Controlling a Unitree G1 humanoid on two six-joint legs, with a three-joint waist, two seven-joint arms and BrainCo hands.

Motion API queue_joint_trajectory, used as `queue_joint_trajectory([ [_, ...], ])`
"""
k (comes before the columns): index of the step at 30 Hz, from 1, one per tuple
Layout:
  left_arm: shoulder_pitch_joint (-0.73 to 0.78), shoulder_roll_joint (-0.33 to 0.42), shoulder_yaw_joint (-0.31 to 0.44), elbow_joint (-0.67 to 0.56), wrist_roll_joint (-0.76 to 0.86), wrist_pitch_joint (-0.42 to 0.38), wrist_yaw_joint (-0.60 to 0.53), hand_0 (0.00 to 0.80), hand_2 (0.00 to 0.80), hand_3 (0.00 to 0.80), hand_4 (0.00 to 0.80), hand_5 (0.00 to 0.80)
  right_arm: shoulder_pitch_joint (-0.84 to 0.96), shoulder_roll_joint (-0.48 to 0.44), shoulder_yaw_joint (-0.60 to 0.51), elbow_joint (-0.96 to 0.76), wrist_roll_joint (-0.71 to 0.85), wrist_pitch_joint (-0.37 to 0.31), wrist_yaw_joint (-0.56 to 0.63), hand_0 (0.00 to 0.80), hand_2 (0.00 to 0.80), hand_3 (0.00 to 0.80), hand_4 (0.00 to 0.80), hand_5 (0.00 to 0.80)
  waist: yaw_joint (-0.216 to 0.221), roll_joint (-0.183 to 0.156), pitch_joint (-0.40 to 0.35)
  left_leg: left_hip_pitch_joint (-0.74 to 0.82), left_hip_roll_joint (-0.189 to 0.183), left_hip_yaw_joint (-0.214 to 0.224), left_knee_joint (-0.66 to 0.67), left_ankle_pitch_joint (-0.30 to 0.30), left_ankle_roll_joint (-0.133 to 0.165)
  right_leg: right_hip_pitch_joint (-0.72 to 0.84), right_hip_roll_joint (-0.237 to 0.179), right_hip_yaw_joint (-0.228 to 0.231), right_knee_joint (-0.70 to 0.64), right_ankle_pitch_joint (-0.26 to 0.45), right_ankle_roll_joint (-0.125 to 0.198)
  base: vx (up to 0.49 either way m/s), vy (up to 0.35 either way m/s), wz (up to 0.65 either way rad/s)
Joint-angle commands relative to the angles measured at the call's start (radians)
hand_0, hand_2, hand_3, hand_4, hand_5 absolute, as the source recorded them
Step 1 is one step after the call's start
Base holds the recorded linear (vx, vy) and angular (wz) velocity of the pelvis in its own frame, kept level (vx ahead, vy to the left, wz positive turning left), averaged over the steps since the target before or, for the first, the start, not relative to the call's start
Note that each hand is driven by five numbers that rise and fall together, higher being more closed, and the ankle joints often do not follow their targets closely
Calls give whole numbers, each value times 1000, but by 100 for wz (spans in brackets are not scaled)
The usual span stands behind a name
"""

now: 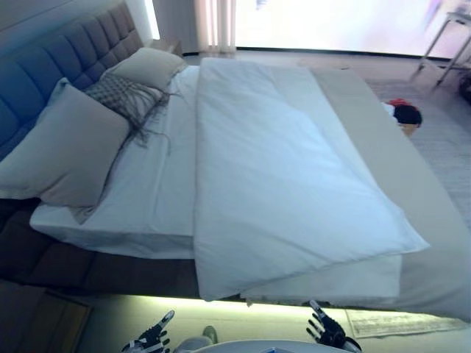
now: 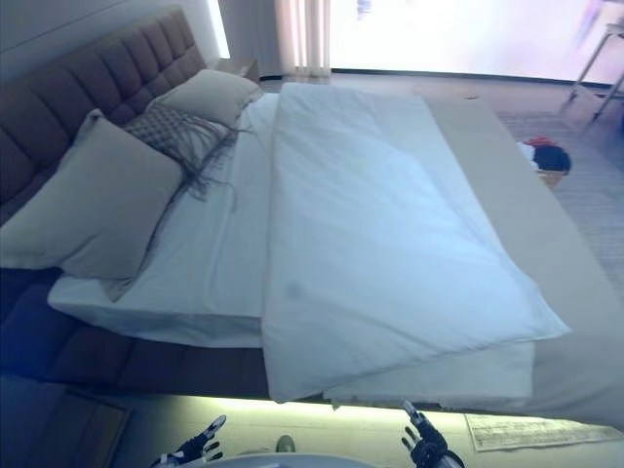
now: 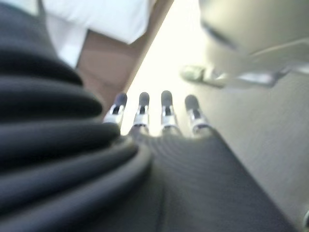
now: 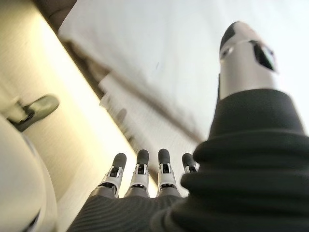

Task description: Make the bed neatly

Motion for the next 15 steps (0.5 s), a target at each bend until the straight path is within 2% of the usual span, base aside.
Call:
queue_joint_trajectory([
  [1, -31, 14, 6, -5, 13, 3, 0, 0, 0, 0, 0, 0, -50, -60, -35, -16, 111, -27, 31, 0, 0, 0, 0, 0, -11, 18, 29, -84, 59, 37, 78, -26, -54, -25, 49, -36, -212, 76, -10, 77, -74, -6],
  [2, -36, 15, 3, -10, 9, 3, 2, 0, 0, 0, 0, 0, -54, -64, -39, -19, 127, -27, 32, 0, 0, 0, 0, 0, -12, 18, 37, -77, 60, 42, 84, -34, -61, -57, 48, -51, -276, 85, -10, 25, -158, -8],
  [3, -44, 19, 8, -14, 0, 1, 3, 0, 0, 0, 0, 0, -70, -69, -46, -29, 156, -23, 27, 0, 0, 0, 0, 0, -16, 11, 57, -73, 56, 48, 99, -57, -71, -124, 27, -65, -345, 149, 8, 2, -193, -8],
  [5, -50, 25, 21, -16, -4, 0, 2, 0, 0, 0, 0, 0, -91, -66, -63, -39, 199, -34, 6, 0, 0, 0, 0, 0, -26, -6, 76, -70, 54, 52, 121, -100, -75, -197, 5, -44, -415, 249, 42, 29, -230, -10],
  [6, -53, 28, 24, -16, -4, 2, 1, 0, 0, 0, 0, 0, -100, -64, -75, -47, 231, -37, -4, 0, 0, 0, 0, 0, -31, -13, 85, -68, 62, 53, 138, -125, -75, -224, -6, -33, -420, 272, 50, 62, -221, -4],
  [7, -56, 30, 25, -17, -8, 6, 3, 0, 0, 0, 0, 0, -106, -62, -85, -51, 252, -44, -13, 0, 0, 0, 0, 0, -33, -17, 90, -68, 70, 53, 153, -141, -75, -238, -12, -28, -415, 276, 52, 114, -218, 13],
  [8, -51, 24, 33, -10, -2, 1, 6, 0, 0, 0, 0, 0, -106, -62, -99, -46, 271, -68, -34, 0, 0, 0, 0, 0, -37, -22, 94, -70, 83, 56, 192, -160, -72, -212, 1, -20, -403, 237, 52, 143, -202, 30],
  [10, -37, 12, 35, -2, -11, -8, 18, 0, 0, 0, 0, 0, -95, -58, -122, -47, 283, -95, -73, 0, 0, 0, 0, 0, -40, -30, 84, -85, 93, 53, 240, -168, -72, -177, 13, -14, -404, 208, 48, 161, -185, 54],
  [12, -14, 4, 51, 8, -15, -5, 20, 0, 0, 0, 0, 0, -84, -49, -149, -50, 308, -122, -111, 0, 0, 0, 0, 0, -33, -35, 67, -63, 109, 52, 250, -171, -84, -140, 11, -40, -401, 192, 45, 191, -168, 58],
  [15, 15, -1, 67, 31, 18, -13, 14, 0, 0, 0, 0, 0, -69, -53, -187, -34, 355, -136, -128, 0, 0, 0, 0, 0, -31, -35, 49, 4, 116, 36, 201, -163, -93, -86, 30, -59, -426, 172, 45, 194, -125, 12],
])
